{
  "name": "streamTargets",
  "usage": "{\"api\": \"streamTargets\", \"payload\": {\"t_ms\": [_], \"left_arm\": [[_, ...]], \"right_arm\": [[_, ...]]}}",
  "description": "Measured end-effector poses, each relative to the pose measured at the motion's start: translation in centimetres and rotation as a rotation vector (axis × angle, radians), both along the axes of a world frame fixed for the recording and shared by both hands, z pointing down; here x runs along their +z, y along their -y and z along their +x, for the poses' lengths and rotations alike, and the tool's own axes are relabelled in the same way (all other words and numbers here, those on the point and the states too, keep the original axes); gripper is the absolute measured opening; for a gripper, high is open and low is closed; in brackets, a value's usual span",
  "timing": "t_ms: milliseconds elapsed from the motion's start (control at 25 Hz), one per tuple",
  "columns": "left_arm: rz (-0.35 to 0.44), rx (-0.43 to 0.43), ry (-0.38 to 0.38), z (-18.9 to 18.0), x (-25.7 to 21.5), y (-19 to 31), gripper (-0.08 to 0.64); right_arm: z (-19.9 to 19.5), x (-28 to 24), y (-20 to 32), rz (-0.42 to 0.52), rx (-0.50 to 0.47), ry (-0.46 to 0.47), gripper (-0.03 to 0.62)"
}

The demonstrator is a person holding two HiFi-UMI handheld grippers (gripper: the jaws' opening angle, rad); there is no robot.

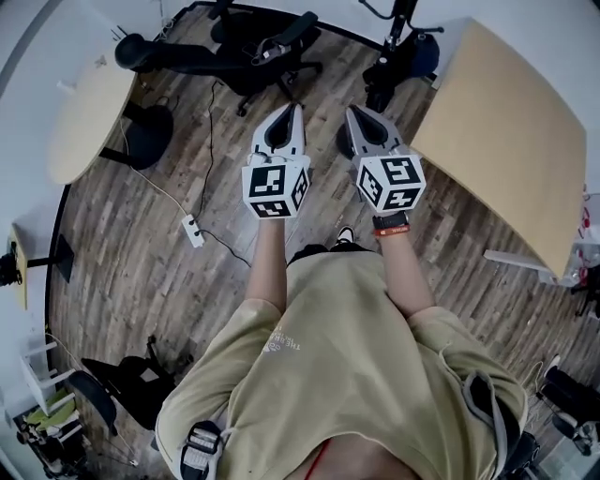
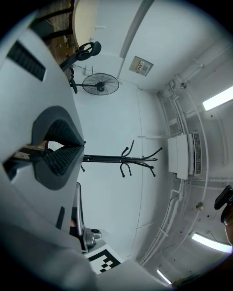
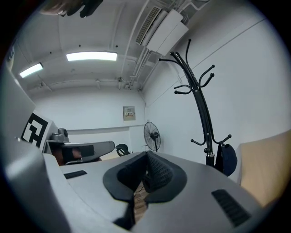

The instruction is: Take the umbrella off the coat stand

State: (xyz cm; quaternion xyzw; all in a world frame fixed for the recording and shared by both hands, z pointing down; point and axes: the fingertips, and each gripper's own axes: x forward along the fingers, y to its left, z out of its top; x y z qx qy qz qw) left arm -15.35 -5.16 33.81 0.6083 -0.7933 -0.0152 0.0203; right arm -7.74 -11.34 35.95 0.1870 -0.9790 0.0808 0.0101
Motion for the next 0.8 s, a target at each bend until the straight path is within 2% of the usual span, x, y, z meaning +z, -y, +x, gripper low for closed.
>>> {"api": "streamTargets", "payload": {"t_ms": [160,280,520,800], "left_arm": [[-0.004,0.069,-0.014,0.7,0.7,4.0,0.023],[-0.025,0.152,-0.01,1.1,2.1,7.5,0.023],[-0.039,0.306,-0.006,0.2,4.2,15.2,0.023],[-0.053,0.415,-0.025,-0.9,5.7,19.8,0.023]], "right_arm": [[0.9,0.4,3.0,-0.018,0.063,0.005,0.015],[0.9,1.9,5.7,-0.039,0.12,-0.006,0.015],[-0.6,3.0,12.2,-0.023,0.228,-0.026,0.015],[-1.2,4.7,16.5,-0.066,0.338,-0.04,0.015]]}}
